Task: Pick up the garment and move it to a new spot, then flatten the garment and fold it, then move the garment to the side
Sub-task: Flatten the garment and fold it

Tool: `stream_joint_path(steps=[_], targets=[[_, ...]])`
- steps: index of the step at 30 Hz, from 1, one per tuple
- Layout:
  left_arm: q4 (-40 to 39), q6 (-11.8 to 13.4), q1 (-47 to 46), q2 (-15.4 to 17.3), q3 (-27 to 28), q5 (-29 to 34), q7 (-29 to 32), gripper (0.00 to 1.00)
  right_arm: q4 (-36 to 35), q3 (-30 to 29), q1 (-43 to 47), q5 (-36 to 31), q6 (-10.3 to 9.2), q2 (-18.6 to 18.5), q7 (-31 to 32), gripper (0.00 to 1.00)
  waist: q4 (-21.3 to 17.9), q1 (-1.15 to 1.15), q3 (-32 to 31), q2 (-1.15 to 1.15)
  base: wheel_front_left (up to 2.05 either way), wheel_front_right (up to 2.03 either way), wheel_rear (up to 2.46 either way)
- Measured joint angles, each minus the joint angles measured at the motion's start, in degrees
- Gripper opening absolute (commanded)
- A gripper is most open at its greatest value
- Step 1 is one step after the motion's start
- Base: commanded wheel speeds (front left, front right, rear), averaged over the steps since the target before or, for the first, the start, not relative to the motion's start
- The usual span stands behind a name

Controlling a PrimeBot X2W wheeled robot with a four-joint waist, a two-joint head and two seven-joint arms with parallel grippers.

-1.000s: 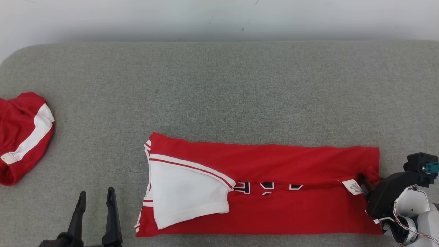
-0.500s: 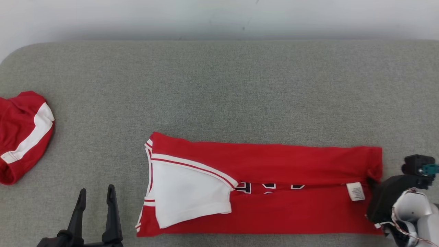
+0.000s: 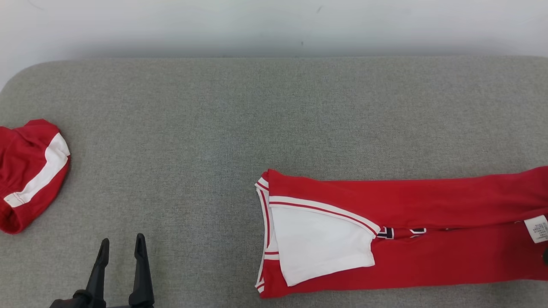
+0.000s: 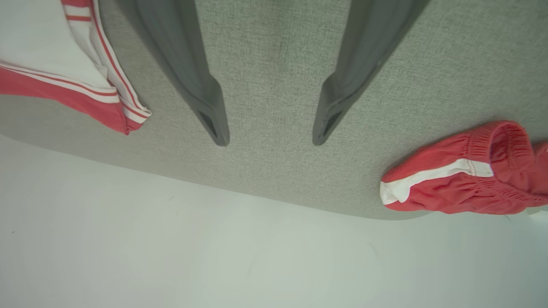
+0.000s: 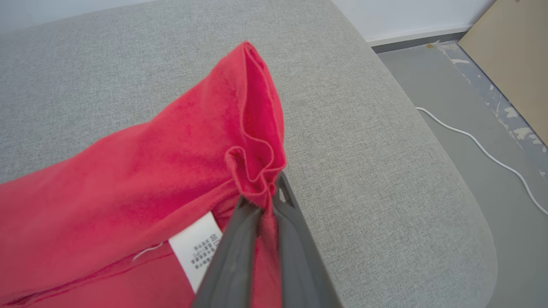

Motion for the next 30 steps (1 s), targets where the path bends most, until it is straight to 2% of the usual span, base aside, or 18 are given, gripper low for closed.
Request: stream_joint_path(steps=[3,6,10,14,23,30], targets=[[0.3,0.0,0.2,0.0,-0.3,-0.1,0.0,1.00,-3.1,0.2,1.6,-0.4,-0.01,0.2,1.6,0.00,0.1,0.00,-0.7,0.00,0.00,0.00,0.00],[0.6,0.0,0.5,0.0,-0.3,-0.3,0.0,1.00,-7.2,3.2,3.0,0.0,-0.01,1.5,3.1,0.00,0.1,0.00,-1.5,0.00,0.00,0.00,0.00],[0.8,0.0,0.9,0.0,-0.4,-0.3,0.0,1.00,-12.1,10.6,5.7,1.6,-0.02,4.2,5.1,0.00,0.2,0.00,-2.5,0.00,0.00,0.00,0.00],[1.0,0.0,1.3,0.0,-0.5,-0.4,0.0,1.00,-13.7,20.0,6.3,4.8,-0.02,5.9,6.1,0.00,0.3,0.00,-3.1,0.00,0.00,0.00,0.00],[1.3,0.0,1.4,0.0,-1.2,-0.4,0.0,1.00,-9.2,38.5,-0.1,10.4,-0.02,6.5,5.4,0.00,1.5,-0.01,-3.6,-0.01,0.00,0.00,0.00],[1.3,0.0,1.4,0.0,-1.9,-0.5,0.0,1.00,-1.7,46.0,-6.0,12.1,-0.02,7.5,3.9,0.00,2.6,0.00,-3.3,-0.01,0.00,0.00,0.00]])
